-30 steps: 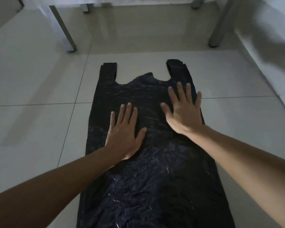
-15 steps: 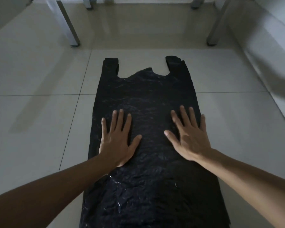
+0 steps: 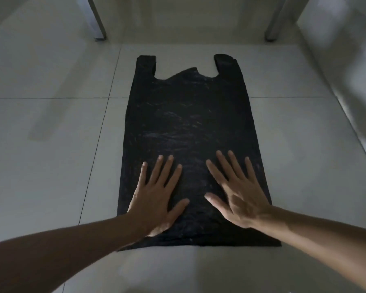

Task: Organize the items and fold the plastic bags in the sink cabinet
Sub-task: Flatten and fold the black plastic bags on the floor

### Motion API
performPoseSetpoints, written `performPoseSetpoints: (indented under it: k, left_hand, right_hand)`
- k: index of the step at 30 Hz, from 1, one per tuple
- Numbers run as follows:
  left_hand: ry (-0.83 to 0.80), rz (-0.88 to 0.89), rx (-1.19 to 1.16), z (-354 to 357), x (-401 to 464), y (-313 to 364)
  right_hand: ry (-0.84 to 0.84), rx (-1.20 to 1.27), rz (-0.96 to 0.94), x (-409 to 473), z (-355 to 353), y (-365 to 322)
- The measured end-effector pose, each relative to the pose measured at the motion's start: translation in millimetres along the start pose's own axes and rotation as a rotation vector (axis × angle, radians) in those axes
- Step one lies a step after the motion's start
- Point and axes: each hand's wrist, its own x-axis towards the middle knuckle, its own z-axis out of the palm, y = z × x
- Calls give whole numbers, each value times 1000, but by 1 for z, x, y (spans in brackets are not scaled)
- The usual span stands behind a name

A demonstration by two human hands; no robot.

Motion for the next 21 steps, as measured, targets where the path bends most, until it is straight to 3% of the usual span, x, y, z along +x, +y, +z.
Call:
performPoseSetpoints:
  k: [10, 16, 19, 21]
  left_hand:
    - [-73, -50, 21, 13, -28, -13]
    - [-20, -198, -89, 2, -44, -20]
    - [43, 70, -118, -12, -53, -24]
    - [50, 298, -135, -17, -61, -29]
  right_hand:
    - [-134, -105, 68, -45, 8, 43]
    - [30, 0, 190, -61, -13, 42]
    - [135, 95, -20, -71, -20, 33]
    - [109, 146, -203, -79, -20, 27]
